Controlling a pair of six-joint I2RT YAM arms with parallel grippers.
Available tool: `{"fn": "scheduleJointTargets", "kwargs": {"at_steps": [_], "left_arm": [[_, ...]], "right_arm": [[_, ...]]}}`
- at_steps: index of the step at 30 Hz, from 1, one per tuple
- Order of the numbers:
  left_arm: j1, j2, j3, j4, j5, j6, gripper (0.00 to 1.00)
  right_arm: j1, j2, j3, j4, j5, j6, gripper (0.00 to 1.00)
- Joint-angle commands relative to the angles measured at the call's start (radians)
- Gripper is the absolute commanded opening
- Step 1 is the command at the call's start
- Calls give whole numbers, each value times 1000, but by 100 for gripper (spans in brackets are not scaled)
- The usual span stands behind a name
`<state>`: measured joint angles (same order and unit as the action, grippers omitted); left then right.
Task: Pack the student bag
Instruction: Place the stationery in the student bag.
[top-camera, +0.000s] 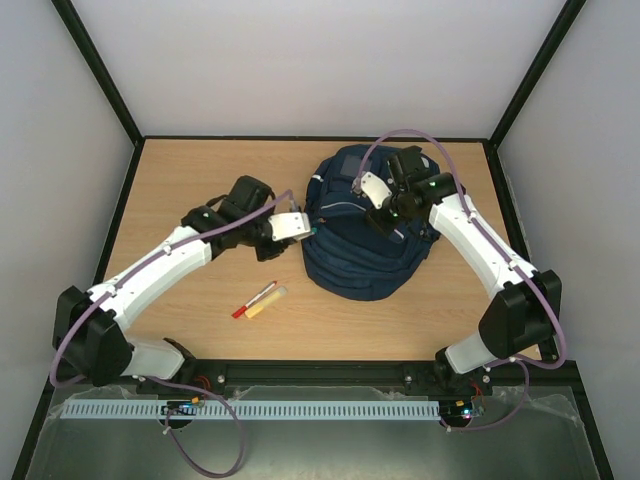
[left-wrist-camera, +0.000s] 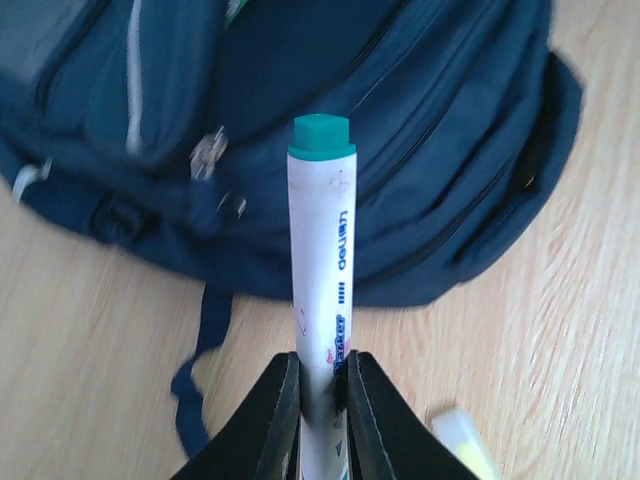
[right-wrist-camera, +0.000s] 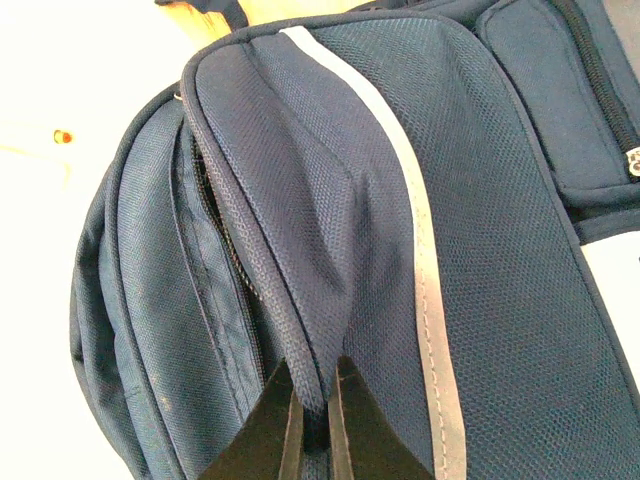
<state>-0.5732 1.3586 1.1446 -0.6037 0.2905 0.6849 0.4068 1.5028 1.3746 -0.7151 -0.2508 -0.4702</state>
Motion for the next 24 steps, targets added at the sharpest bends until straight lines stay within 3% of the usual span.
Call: {"fn": "scheduleJointTargets", "kwargs": {"at_steps": [1,5,15,24], "left_arm": [[-103,15,25,127,59,33,5],[-193,67,43,203,31,55,5],[-296,296,197,310,-40,189,5],[-314,449,312,355,-74,311,5]], "right_arm": [[6,-36,69,-40,-88,0,1],[6,-36,90,-51,-99,0,1],[6,-53,114,-79,-119,-4,1],[6,-77,101,-90,-132,-12,1]]}}
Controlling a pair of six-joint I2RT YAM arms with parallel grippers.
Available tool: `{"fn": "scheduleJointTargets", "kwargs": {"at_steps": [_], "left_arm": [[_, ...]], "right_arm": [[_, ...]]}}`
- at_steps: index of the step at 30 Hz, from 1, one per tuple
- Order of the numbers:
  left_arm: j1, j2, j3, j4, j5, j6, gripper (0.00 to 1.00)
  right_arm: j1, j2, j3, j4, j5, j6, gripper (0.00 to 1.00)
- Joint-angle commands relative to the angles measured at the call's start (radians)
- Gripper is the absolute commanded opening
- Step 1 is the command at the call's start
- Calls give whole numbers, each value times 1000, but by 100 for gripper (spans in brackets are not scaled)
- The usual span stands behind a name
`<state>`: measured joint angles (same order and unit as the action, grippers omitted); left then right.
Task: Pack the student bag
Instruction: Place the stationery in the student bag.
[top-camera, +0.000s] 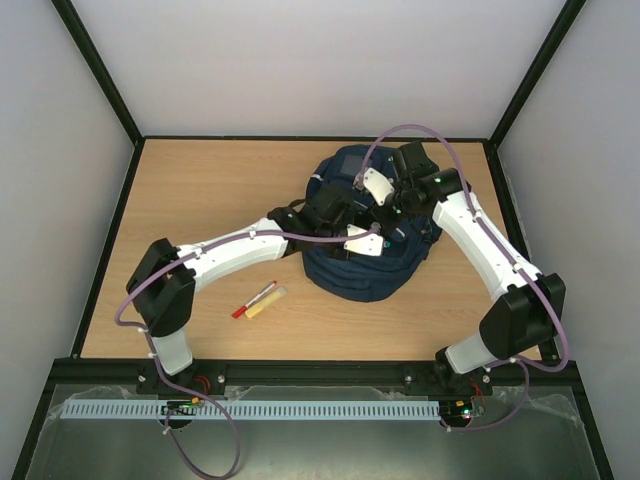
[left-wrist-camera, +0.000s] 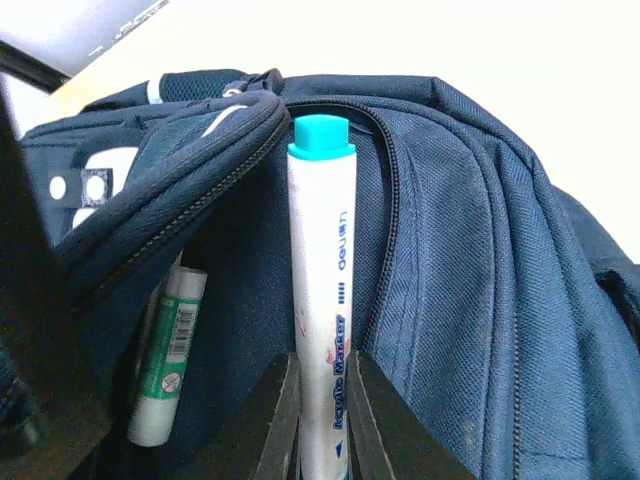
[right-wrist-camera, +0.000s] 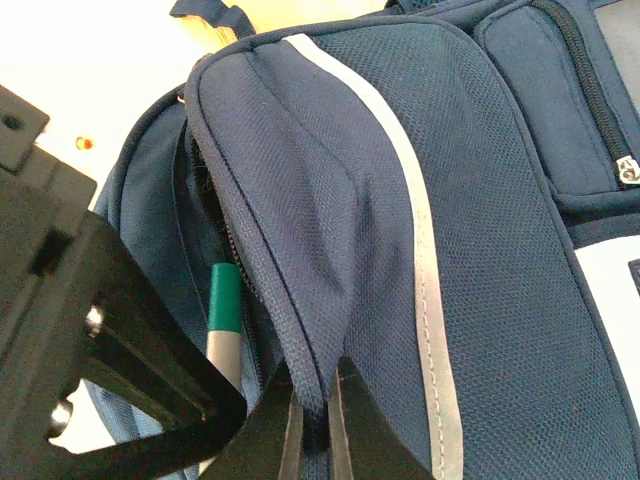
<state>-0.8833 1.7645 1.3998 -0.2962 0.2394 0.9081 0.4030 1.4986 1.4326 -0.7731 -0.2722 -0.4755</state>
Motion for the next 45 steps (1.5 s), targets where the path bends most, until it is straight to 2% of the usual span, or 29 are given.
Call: {"fn": "scheduleJointTargets", "kwargs": {"at_steps": [1,7,11,13,18,23,24,27,30,40,45], "left_arm": [[-5,58,64,48,-33,106,5],[-8,140,74,62,-129,247,5],[-8,177,59,117,-205,285,5],[-9,197,63,143,-247,265,6],[-8,198,45,199,-316,164,15],[-4,189,56,240,-399,19,16],[-2,187,60,244,-411,-4,18],[-2,177,60,273,-446,-59,38],[0,167,72,264,-442,-93,42],[3,69,91,190,-330,-161,39],[19,-22,62,39,-66,-122,39]], "right_arm": [[10,-75,44,-34,-111,-8,1],[10,-81,43,-44,-126,-12,1],[10,-83,45,-43,-133,-11,1],[10,-83,45,-43,-133,-9,1],[10,-89,40,-38,-116,-6,1],[10,-89,35,-31,-116,3,1],[10,-89,35,-30,-115,3,1],[10,-90,33,-29,-113,5,1],[10,-92,32,-26,-111,7,1],[10,-89,13,0,-67,15,1],[7,-83,15,12,-33,16,1]]}}
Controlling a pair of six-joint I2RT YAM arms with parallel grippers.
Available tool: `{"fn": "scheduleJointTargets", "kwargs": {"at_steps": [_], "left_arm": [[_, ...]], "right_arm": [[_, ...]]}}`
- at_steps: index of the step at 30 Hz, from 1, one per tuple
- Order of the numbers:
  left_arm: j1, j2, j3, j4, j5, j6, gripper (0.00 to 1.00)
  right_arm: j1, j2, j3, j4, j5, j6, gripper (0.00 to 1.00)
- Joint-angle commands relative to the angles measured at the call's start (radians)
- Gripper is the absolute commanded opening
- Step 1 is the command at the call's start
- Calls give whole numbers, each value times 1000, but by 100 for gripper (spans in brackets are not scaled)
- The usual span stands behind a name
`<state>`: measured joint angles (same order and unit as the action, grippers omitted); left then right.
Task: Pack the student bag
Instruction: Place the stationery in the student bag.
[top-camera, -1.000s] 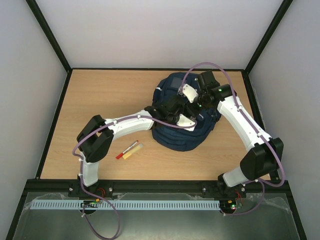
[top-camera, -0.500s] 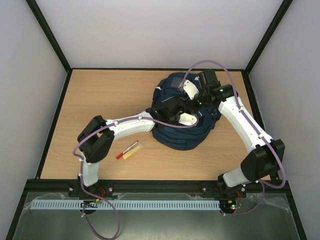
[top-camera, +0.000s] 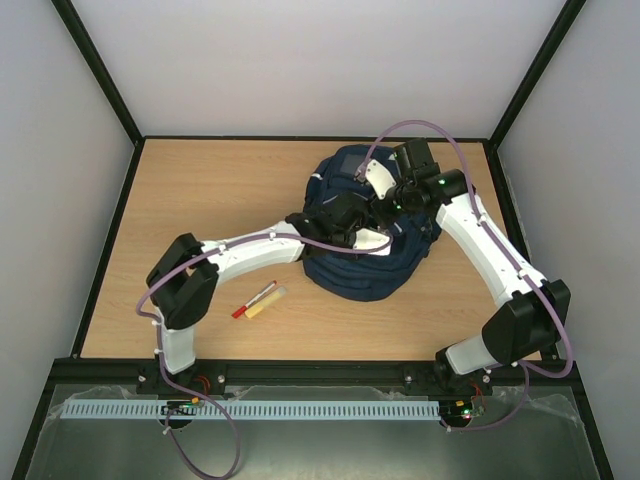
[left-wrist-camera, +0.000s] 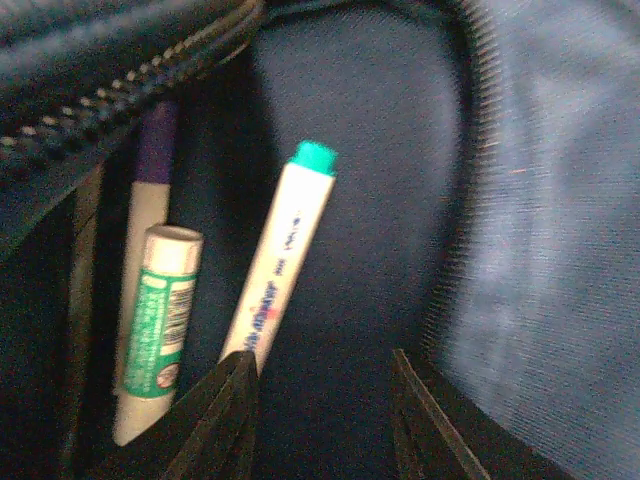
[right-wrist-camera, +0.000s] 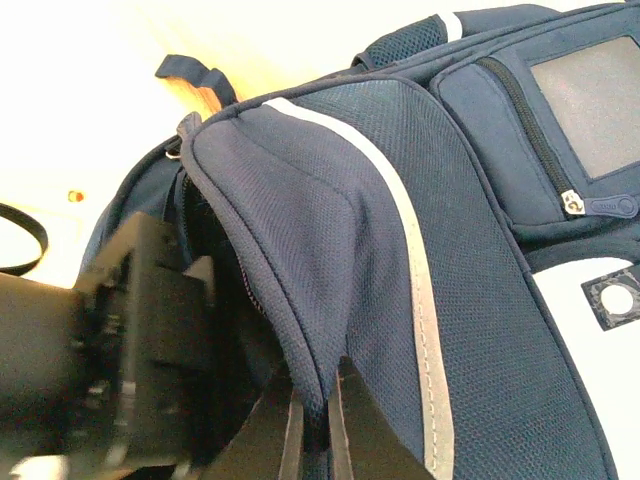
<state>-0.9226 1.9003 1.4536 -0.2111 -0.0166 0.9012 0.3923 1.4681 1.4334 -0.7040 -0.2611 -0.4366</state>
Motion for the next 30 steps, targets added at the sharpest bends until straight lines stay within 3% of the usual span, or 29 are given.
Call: {"fn": "scheduleJointTargets", "kwargs": {"at_steps": [1,7,12,22,30], "left_arm": [[61,-179,-2,-81,240,-104,39],[79,-284,-69,-235,371,-105,38],[180,-383,-178,-309,400,-153,37],[342,-565,-397,-474,297,-276,41],[438,-515,-464,-616,245,-356,42]], "right_arm": [[16,-50,13,-56,-42,-22,1],[12,-39,-27,-45,-41,-19,1],[10,-33,-45,-47,-36,-28,1],[10,-19,-92,-51,-84,-28,1],[10,-15,-113,-50,-100,-21,1]]}}
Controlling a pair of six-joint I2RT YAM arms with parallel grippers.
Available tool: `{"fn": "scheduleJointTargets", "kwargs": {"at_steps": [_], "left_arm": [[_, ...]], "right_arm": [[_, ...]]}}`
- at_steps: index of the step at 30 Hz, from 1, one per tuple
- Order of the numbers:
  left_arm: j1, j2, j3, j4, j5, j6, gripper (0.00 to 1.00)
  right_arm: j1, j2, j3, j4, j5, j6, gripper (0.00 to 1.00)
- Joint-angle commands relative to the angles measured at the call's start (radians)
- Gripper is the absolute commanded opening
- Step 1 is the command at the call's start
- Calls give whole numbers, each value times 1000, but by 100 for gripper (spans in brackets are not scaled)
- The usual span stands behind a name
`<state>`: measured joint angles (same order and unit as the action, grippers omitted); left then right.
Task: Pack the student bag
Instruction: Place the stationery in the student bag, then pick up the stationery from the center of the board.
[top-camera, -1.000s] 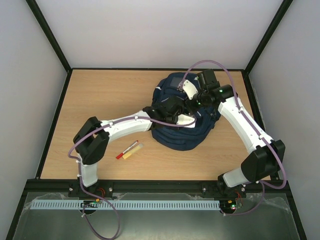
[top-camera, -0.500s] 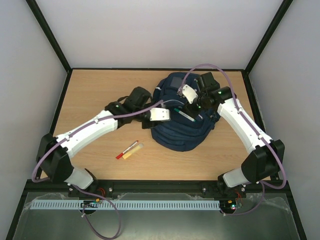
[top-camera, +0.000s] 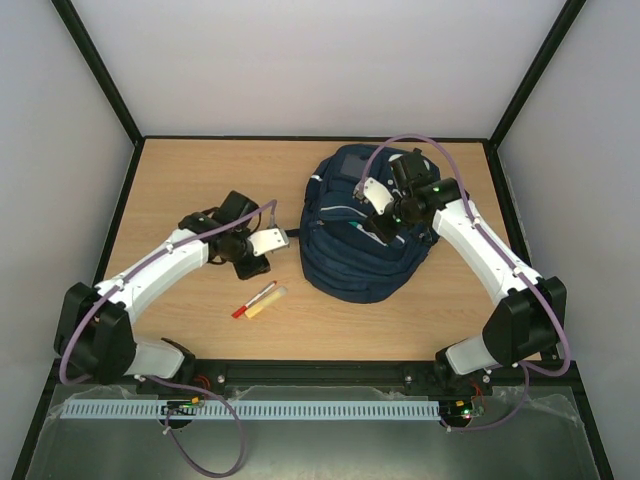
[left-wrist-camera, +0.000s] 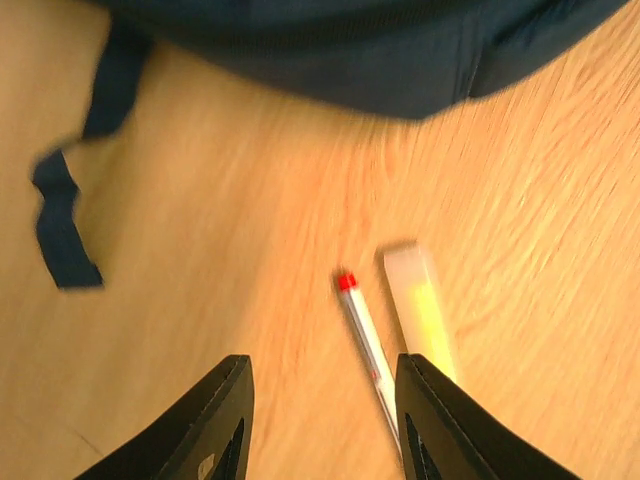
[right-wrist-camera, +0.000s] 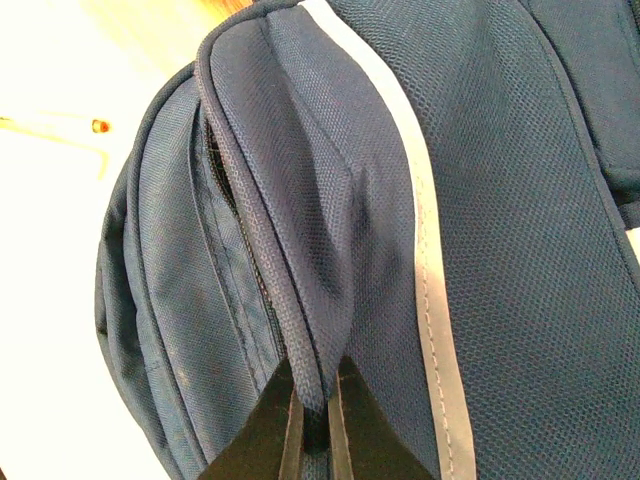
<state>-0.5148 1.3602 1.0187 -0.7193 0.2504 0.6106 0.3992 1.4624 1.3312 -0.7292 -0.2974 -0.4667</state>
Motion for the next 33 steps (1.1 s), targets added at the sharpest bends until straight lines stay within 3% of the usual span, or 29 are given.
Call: {"fn": "scheduleJointTargets", "kwargs": {"at_steps": [1,24,33], "left_arm": [[41,28,-35,-108,-11,-78,42],[36,259,-42,-60,-13,-228,36],[-24,305,-50,-11,-102,-235,36]], "right_arm": [[3,-11,-12,-23,-66,12,1],[3,-34,-36,-15,-68,22,1],[3,-36,-35,-13,-59,18,1]]}}
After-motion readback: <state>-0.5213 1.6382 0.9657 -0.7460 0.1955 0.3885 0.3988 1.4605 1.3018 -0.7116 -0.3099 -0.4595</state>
